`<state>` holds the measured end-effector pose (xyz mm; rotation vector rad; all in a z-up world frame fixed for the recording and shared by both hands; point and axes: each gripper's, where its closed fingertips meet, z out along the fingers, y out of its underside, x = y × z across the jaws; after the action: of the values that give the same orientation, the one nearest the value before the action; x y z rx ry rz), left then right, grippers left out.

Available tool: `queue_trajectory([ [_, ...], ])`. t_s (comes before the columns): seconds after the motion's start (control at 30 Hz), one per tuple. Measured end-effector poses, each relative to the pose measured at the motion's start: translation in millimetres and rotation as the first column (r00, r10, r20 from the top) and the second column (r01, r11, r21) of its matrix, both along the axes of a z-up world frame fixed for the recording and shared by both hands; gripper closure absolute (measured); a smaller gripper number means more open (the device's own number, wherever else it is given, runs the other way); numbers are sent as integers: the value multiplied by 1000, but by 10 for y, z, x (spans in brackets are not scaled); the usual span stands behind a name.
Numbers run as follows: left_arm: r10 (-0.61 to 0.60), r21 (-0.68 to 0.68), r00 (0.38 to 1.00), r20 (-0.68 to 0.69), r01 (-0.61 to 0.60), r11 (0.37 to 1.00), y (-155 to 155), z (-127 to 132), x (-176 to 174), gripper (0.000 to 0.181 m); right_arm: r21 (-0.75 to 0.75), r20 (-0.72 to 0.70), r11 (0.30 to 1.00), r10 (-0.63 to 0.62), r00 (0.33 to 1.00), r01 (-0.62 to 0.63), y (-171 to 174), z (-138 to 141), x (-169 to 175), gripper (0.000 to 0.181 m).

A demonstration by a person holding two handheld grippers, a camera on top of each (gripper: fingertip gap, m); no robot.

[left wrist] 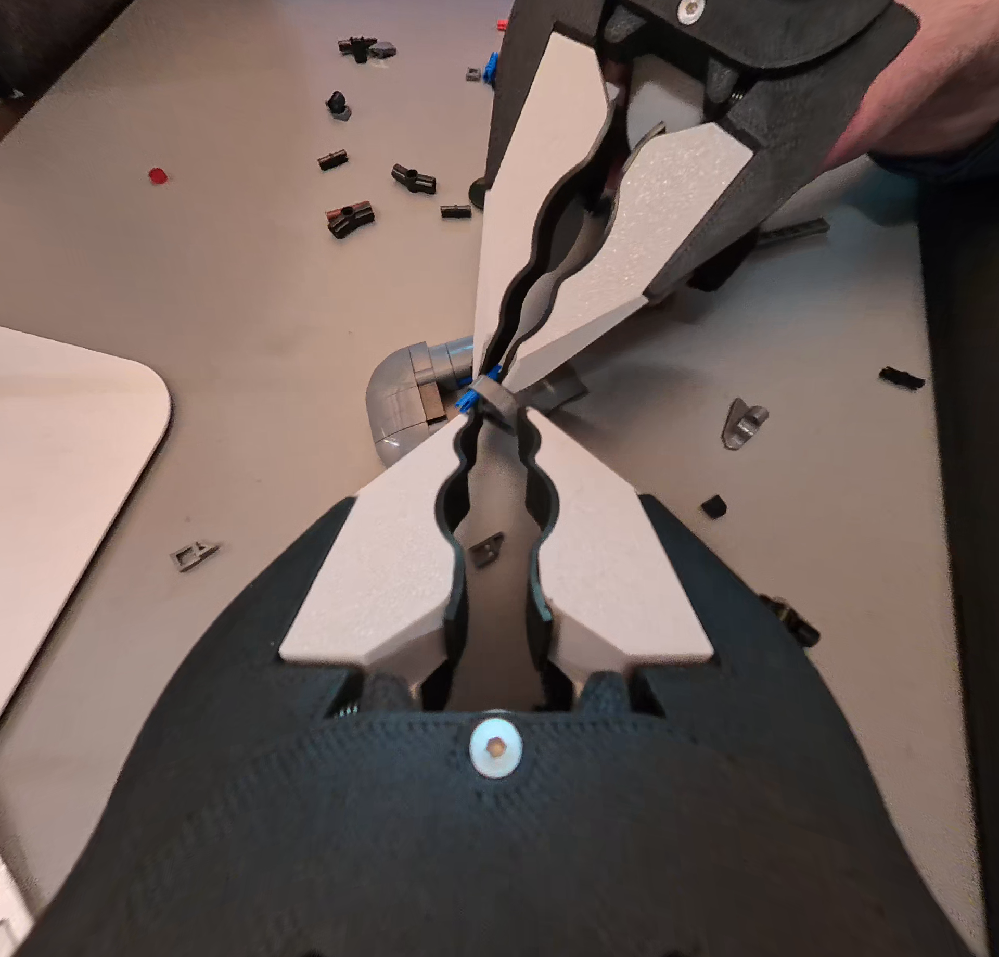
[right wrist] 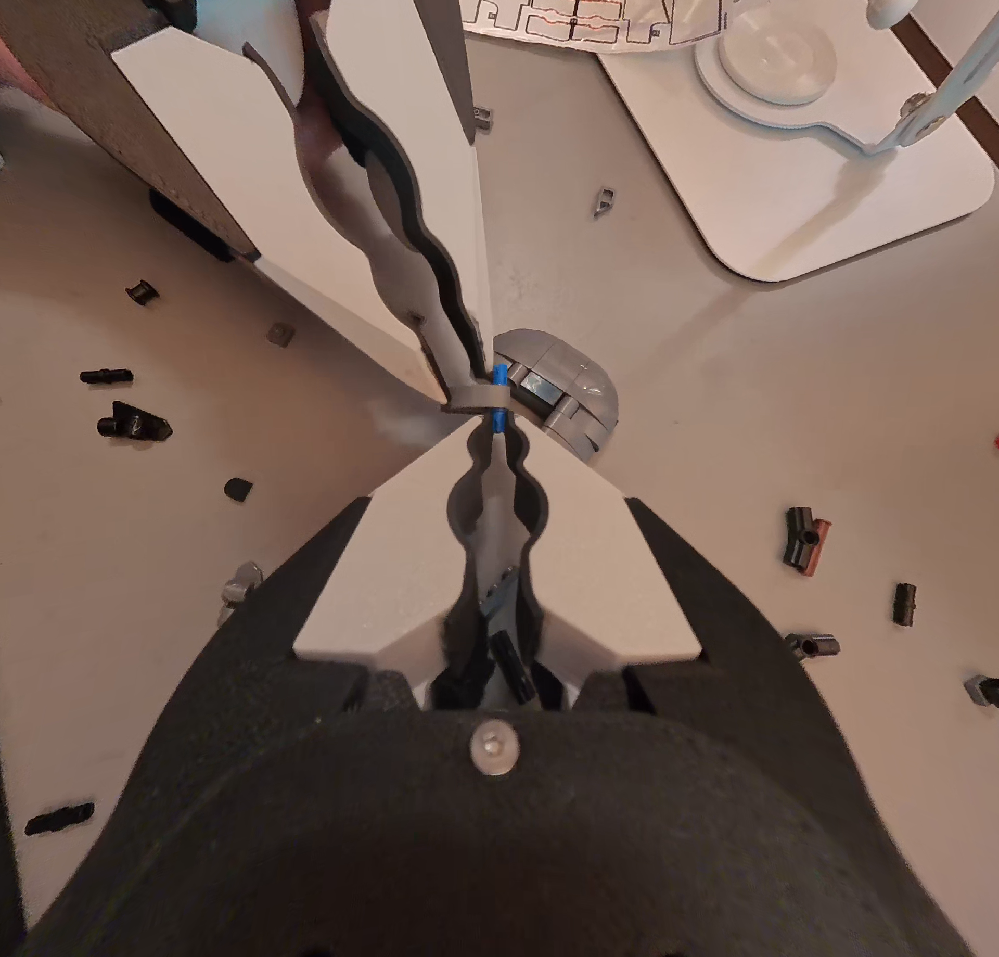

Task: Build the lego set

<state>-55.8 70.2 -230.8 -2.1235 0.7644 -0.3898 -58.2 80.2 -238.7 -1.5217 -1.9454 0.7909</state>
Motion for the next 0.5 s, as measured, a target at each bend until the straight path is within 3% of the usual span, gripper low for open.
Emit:
queue_trajectory([
  [0.33,33,26,999,-41,-32,999,28,14,-159,169,-6,9,1000,-6,1000,6,17,-15,9,179],
  [0.5,62,23,996,-59,-61,998,83,-35,-265,156,-9,17,1000,-5,1000,5,12,-28,10,179],
])
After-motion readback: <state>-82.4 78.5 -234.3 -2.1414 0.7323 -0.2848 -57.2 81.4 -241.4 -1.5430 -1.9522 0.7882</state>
